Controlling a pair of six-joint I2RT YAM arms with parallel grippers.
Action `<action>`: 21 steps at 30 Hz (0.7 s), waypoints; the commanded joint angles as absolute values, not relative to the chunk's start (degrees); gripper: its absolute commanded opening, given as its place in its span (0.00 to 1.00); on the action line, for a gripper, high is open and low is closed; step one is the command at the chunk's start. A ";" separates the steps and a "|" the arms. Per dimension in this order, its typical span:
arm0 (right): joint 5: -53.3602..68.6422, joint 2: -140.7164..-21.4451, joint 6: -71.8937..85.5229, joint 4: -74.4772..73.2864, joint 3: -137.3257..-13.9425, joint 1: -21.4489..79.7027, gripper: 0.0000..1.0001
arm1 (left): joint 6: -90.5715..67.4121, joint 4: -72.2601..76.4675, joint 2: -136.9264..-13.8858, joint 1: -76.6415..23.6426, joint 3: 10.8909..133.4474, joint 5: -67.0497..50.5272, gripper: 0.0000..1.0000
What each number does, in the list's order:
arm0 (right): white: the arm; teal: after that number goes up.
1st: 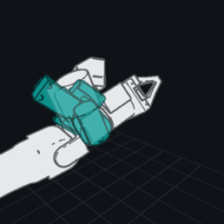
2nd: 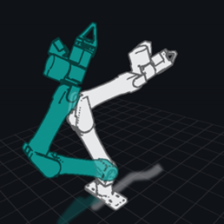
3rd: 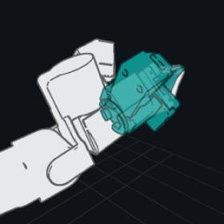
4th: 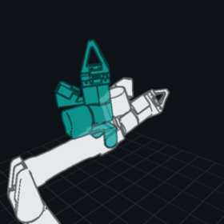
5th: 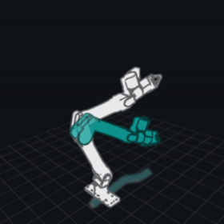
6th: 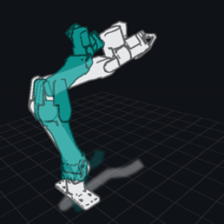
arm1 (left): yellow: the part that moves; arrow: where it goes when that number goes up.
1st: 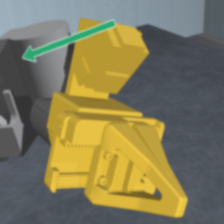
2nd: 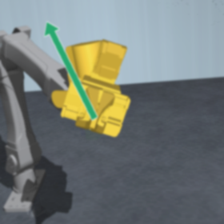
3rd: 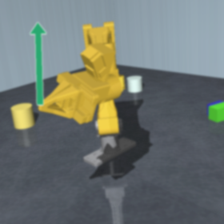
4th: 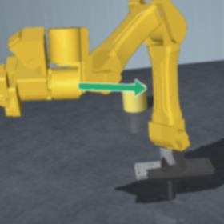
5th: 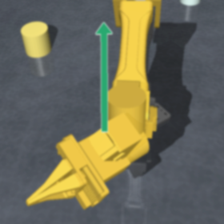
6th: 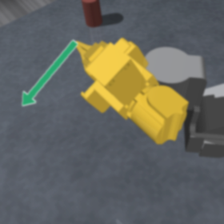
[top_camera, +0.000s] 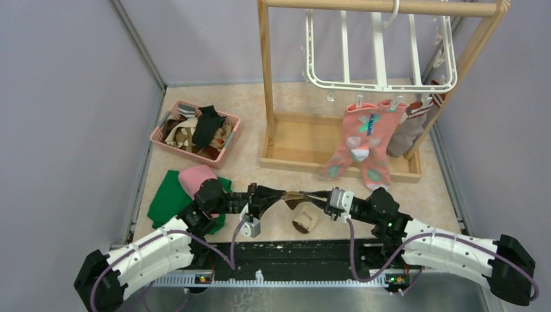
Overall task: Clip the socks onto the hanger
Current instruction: Pick up the sock from the bin.
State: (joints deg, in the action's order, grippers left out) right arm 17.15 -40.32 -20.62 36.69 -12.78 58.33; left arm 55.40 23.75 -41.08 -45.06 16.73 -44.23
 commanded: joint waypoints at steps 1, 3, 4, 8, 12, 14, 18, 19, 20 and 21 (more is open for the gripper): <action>17.77 -37.03 -21.51 39.76 -12.21 58.01 0.00 | 50.31 28.02 -40.24 -45.18 18.39 -42.85 0.04; 16.74 -35.74 -21.77 39.32 -11.82 58.01 0.00 | 42.06 31.31 -39.64 -45.18 18.14 -37.60 0.24; 15.62 -35.01 -21.77 38.74 -11.71 58.00 0.00 | 36.39 32.93 -39.05 -45.18 18.11 -33.44 0.38; 8.88 -31.31 -22.12 35.49 -11.82 58.01 0.00 | 18.06 34.88 -35.31 -45.09 18.61 -22.37 0.74; 1.85 -28.35 -22.50 35.63 -10.85 58.05 0.00 | 6.92 34.65 -35.30 -44.96 21.25 -20.44 0.85; -2.22 -27.62 -22.20 35.96 -10.81 58.04 0.00 | 2.67 33.04 -37.67 -44.86 24.43 -21.19 0.85; -9.91 -27.45 -21.52 37.25 -11.35 58.01 0.00 | -4.64 32.15 -44.48 -44.59 30.87 -23.16 0.85; -11.35 -27.50 -21.52 37.52 -11.57 58.01 0.00 | -5.85 32.61 -46.26 -44.44 32.49 -24.49 0.85; -12.38 -27.44 -21.53 37.79 -11.66 58.01 0.00 | -6.71 33.32 -47.95 -44.21 33.97 -26.00 0.85; -13.06 -27.36 -21.53 38.13 -11.69 58.01 0.00 | -7.52 34.61 -49.69 -43.96 35.81 -27.61 0.85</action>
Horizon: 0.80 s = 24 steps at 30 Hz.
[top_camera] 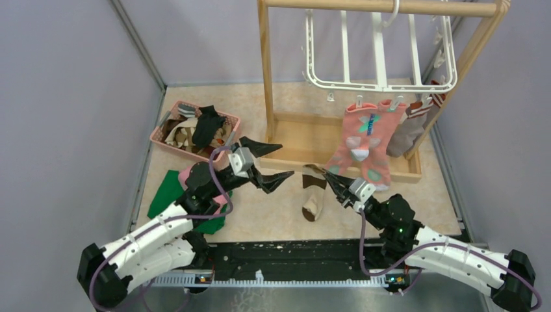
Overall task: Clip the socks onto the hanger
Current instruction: Pick up the sock from the bin, then open the clamp at the hanger.
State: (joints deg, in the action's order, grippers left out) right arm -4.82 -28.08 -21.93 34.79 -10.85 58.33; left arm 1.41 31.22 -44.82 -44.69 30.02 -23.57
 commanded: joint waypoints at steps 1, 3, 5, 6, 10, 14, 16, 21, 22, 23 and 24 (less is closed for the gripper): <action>-13.51 -27.34 -21.49 38.54 -11.69 58.01 0.00 | -8.28 35.15 -51.46 -43.52 37.58 -29.16 0.85; -13.94 -27.21 -21.53 39.04 -11.69 58.01 0.00 | -9.73 37.20 -55.52 -41.53 40.92 -33.32 0.85; -14.32 -26.88 -21.54 39.33 -11.60 58.00 0.00 | -13.13 42.35 -59.90 -39.04 42.95 -37.71 0.86; -14.42 -26.54 -21.58 39.44 -11.48 58.01 0.00 | -14.29 46.68 -61.79 -37.54 43.38 -40.29 0.86; -15.16 -25.04 -22.10 38.90 -11.44 57.87 0.00 | -19.94 62.99 -69.84 -33.26 44.91 -45.70 0.90; -15.54 -23.34 -21.91 38.42 -11.04 57.66 0.00 | -20.85 74.07 -77.96 -33.20 48.92 -47.37 0.99; -15.79 -22.68 -21.88 38.24 -10.76 57.57 0.00 | -22.25 79.82 -81.81 -33.19 51.01 -48.88 0.99; -15.81 -21.82 -21.74 38.09 -10.37 57.46 0.00 | -24.25 88.34 -88.96 -33.66 56.88 -49.72 0.95; -15.73 -21.80 -21.71 38.08 -10.28 57.40 0.00 | -24.48 89.03 -90.56 -33.83 57.98 -49.41 0.93; -15.73 -21.79 -21.71 38.11 -10.22 57.39 0.00 | -24.47 89.03 -91.35 -33.90 58.99 -48.79 0.91; -15.68 -21.69 -21.65 38.11 -10.20 57.39 0.00 | -24.44 88.58 -92.27 -33.98 60.14 -48.13 0.90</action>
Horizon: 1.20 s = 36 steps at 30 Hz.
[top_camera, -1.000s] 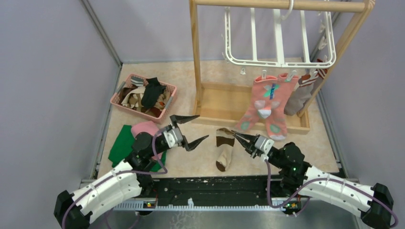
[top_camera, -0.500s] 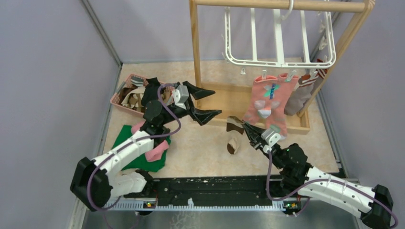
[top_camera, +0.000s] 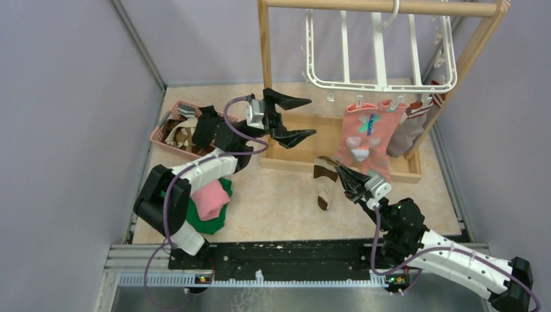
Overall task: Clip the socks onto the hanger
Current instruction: Open the clamp at the hanger.
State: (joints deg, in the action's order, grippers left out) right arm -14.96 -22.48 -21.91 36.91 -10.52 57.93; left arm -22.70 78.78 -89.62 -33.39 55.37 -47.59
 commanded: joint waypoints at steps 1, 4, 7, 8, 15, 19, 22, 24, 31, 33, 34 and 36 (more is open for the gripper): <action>-15.65 -21.64 -21.66 38.14 -10.15 57.44 0.00 | -24.32 88.28 -93.56 -34.09 61.15 -47.56 0.89; -15.62 -21.30 -21.70 38.09 -9.95 57.31 0.00 | -23.84 89.26 -96.14 -34.84 63.53 -46.75 0.85; -15.64 -20.94 -21.70 37.88 -9.84 57.30 0.00 | -22.37 88.03 -97.78 -35.69 65.67 -45.64 0.81; -15.57 -20.85 -21.64 37.88 -9.80 57.28 0.00 | -21.43 86.89 -98.01 -35.95 66.34 -45.09 0.80; -15.16 -20.82 -21.71 38.11 -9.67 57.21 0.00 | -18.93 82.66 -99.71 -36.96 69.98 -41.90 0.74; -15.11 -20.70 -21.71 38.02 -9.54 57.22 0.00 | -19.10 81.77 -101.05 -37.19 71.96 -42.37 0.71; -15.16 -20.48 -21.70 38.05 -9.41 57.22 0.00 | -19.42 81.36 -102.05 -37.52 73.26 -42.71 0.70; -15.15 -20.40 -21.71 37.93 -9.40 57.22 0.00 | -19.36 80.86 -102.50 -37.70 74.04 -42.72 0.69; -15.07 -20.30 -21.69 37.85 -9.40 57.18 0.00 | -19.16 80.51 -103.34 -38.14 75.44 -42.50 0.69; -15.12 -20.29 -21.66 37.84 -9.32 57.17 0.00 | -19.37 80.51 -103.57 -38.37 76.07 -42.77 0.68; -15.12 -20.22 -21.70 37.93 -9.32 57.17 0.00 | -19.53 80.51 -103.62 -38.40 76.44 -42.93 0.68; -15.12 -20.24 -21.67 37.91 -9.32 57.22 0.00 | -19.76 80.51 -103.81 -38.56 76.99 -43.26 0.67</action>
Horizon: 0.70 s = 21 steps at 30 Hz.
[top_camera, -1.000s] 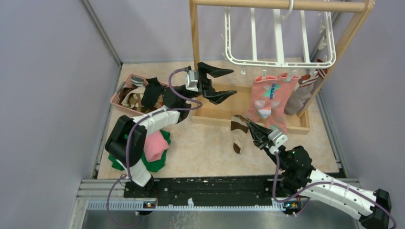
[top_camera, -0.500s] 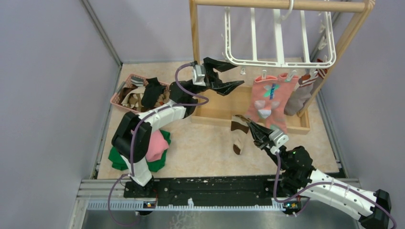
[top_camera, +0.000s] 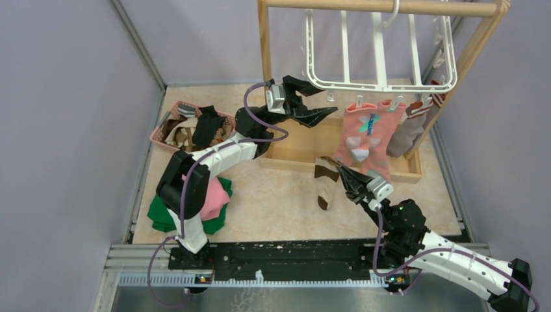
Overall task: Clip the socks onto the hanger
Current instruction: Open the clamp at the hanger.
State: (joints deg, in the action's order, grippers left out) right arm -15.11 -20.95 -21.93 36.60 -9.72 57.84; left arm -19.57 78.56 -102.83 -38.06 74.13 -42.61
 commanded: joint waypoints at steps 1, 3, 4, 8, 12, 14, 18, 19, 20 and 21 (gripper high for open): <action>-15.10 -20.29 -21.68 37.94 -9.32 57.22 0.00 | -19.82 80.43 -103.87 -38.65 77.26 -43.40 0.66; -15.12 -20.22 -21.69 37.90 -9.31 57.22 0.00 | -19.93 80.33 -104.10 -38.67 77.60 -43.70 0.64; -15.12 -20.13 -21.70 37.80 -9.32 57.21 0.00 | -19.99 80.33 -104.14 -38.67 77.73 -43.78 0.63; -15.20 -19.82 -21.69 37.71 -9.27 57.14 0.00 | -20.13 80.00 -104.22 -38.76 78.08 -44.19 0.59; -15.18 -19.78 -21.71 37.67 -9.23 57.13 0.00 | -20.58 79.94 -104.27 -38.76 78.47 -44.68 0.50; -15.19 -19.78 -21.70 37.62 -9.23 57.13 0.00 | -21.17 79.96 -104.22 -38.78 78.57 -44.54 0.40; -15.50 -19.77 -21.75 37.55 -9.23 57.11 0.00 | -22.32 80.76 -104.17 -38.86 78.61 -44.82 0.28; -15.70 -19.75 -21.79 37.61 -9.23 57.13 0.00 | -22.65 80.91 -104.11 -38.85 78.66 -44.76 0.25; -16.19 -19.77 -21.77 37.45 -9.31 57.13 0.00 | -22.94 81.17 -104.08 -38.91 78.62 -44.86 0.22; -16.79 -19.75 -21.75 37.39 -9.44 57.13 0.00 | -23.25 81.27 -103.95 -38.81 78.58 -44.95 0.18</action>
State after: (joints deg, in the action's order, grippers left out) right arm -15.22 -20.34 -21.91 36.36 -8.99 57.82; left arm -21.41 78.04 -103.79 -38.57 76.73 -44.12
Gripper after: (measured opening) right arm 0.011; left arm 0.264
